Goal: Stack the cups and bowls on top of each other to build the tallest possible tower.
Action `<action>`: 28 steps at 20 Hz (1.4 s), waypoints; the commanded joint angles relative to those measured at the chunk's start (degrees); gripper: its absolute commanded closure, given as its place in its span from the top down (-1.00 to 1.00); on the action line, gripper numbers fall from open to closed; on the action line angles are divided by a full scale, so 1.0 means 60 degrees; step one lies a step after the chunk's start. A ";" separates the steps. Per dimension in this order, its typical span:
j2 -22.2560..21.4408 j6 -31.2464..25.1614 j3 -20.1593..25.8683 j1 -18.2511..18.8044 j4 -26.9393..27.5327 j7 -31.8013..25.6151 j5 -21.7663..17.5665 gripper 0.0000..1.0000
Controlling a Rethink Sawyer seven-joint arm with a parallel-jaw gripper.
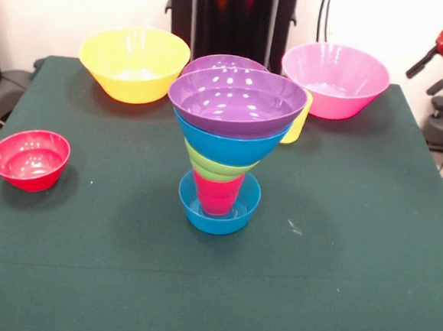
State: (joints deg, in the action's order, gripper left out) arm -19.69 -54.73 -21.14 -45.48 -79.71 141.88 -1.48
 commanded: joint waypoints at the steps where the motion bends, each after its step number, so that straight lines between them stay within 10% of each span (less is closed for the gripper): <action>1: -0.0608 -0.1220 0.1097 0.0498 -0.0029 -0.1016 -0.0477 1.00; 28: -0.0080 0.1136 0.1152 0.0531 -0.1071 -0.0057 -0.1209 1.00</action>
State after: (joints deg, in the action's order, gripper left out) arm -23.98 -53.50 -21.10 -43.70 -82.30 141.88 -5.07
